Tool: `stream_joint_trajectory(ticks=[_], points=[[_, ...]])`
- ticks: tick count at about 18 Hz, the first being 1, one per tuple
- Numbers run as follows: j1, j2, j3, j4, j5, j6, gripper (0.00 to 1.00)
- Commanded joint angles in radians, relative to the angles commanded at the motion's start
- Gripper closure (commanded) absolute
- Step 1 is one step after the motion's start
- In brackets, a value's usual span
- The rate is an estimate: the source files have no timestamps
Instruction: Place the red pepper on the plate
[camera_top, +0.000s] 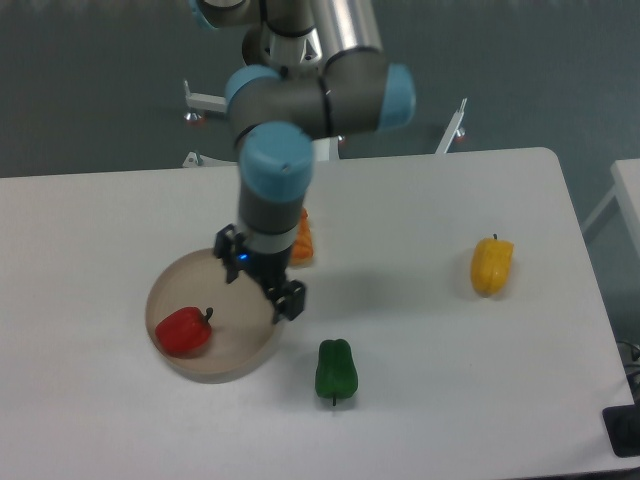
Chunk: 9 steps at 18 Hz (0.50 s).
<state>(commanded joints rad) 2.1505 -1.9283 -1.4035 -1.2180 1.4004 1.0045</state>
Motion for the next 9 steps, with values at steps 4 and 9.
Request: stream_joint_trajectory(ticks=[4,9], points=[[0.058,-0.003,-0.021,-0.003,0.035,0.098,0.0],[0.158,0.018,-0.048,-0.078,0.038,0.307,0.0]])
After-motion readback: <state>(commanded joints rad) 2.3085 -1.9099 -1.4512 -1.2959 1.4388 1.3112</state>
